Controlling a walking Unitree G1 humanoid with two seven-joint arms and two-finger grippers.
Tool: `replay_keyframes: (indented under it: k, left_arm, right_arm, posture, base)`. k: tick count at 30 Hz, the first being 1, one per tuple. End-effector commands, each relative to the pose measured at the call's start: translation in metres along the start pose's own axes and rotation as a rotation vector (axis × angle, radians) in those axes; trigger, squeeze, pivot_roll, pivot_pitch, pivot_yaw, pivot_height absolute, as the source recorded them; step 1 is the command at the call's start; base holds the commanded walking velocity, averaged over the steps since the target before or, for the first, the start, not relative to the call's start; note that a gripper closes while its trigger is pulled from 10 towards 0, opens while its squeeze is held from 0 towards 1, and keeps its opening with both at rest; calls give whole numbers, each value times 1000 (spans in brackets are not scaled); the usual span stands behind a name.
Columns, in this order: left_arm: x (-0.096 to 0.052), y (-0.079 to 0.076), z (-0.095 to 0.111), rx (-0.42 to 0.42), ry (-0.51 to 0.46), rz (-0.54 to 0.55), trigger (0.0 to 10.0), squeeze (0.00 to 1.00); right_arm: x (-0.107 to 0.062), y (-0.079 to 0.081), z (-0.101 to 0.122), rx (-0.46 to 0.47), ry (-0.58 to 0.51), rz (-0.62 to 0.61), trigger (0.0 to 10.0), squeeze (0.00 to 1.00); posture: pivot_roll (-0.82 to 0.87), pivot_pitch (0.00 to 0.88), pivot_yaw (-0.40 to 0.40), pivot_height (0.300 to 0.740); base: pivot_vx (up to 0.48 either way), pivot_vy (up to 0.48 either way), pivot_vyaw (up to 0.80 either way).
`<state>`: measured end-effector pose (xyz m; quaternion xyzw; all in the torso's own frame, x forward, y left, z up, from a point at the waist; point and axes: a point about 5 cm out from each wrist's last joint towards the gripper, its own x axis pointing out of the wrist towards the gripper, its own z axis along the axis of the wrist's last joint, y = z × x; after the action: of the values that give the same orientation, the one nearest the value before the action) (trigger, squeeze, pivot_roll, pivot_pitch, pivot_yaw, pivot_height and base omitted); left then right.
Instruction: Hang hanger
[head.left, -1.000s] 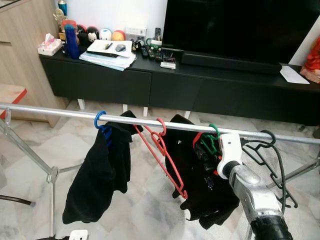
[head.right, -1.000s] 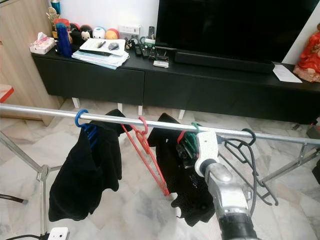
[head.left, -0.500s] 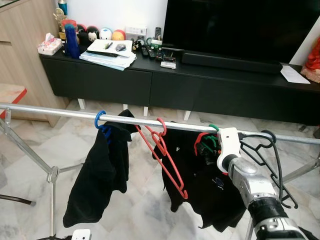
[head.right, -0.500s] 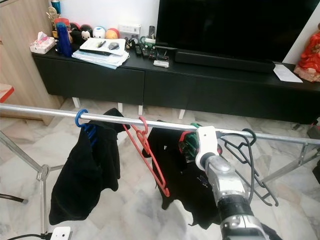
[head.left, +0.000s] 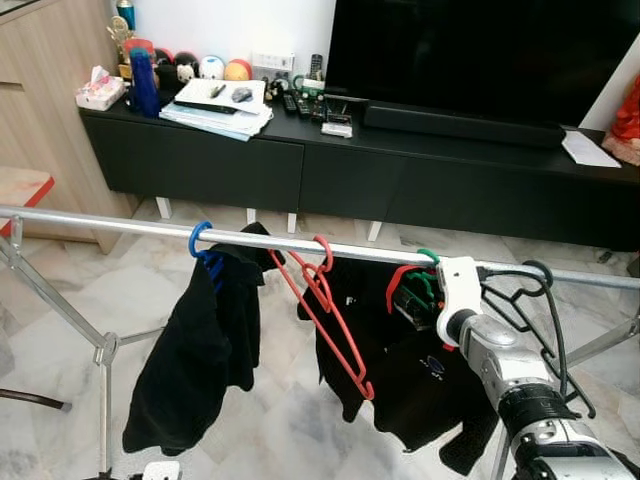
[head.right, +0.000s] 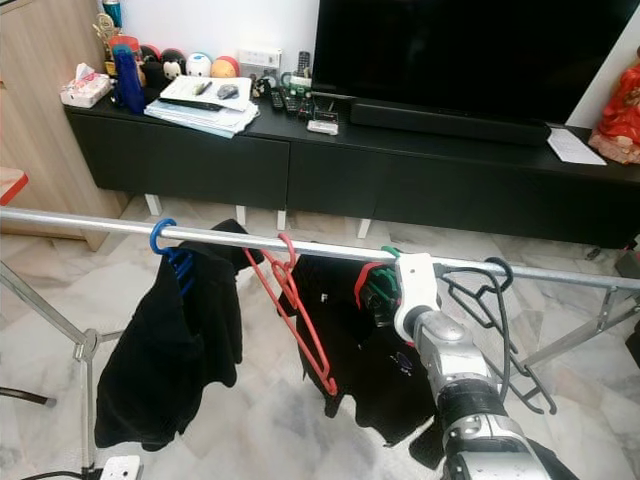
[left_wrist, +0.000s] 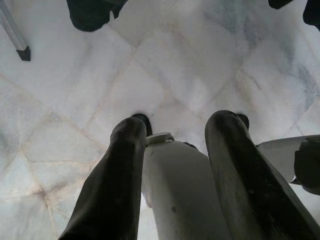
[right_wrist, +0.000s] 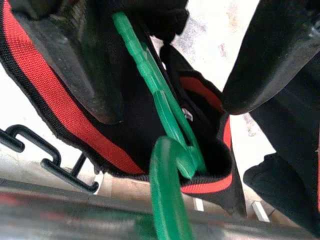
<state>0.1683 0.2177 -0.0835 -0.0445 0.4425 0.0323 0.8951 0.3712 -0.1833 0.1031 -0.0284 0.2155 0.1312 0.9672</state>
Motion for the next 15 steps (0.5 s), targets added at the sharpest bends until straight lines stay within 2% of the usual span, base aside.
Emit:
replay_keyframes:
  k: [1,2,3,4,5,15]
  left_arm:
    - [-2,2,-10,-8,36,2,10000,0]
    - [-2,2,-10,-8,36,2,10000,0]
    - [-2,2,-10,-8,37,2,10000,0]
    - [-3,3,-10,-9,37,2,10000,0]
    - [-3,3,-10,-9,37,3,10000,0]
    - [-3,2,-12,-9,43,1,10000,0]
  right_arm:
    - [-2,-6,0,-12,10,-11,1451,0]
    - [-1,-5,0,-18,17,0,4353,0]
    - [-1,-5,-1,-21,19,4,4353,0]
    - [-1,-4,-1,-23,21,11,5255,0]
    - [0,-3,-1,-26,22,17,10000,0]
    - [2,3,-6,-44,50,54,10000,0]
  posture:
    - [-19,103,-87,740]
    - [-19,103,-86,740]
    - [-19,103,-86,740]
    - [-19,103,-86,740]
    - [-19,103,-86,740]
    - [-13,98,-86,740]
  base:
    - [0,0,0]
    - [0,0,0]
    - [0,0,0]
    - [0,0,0]
    - [0,0,0]
    - [0,0,0]
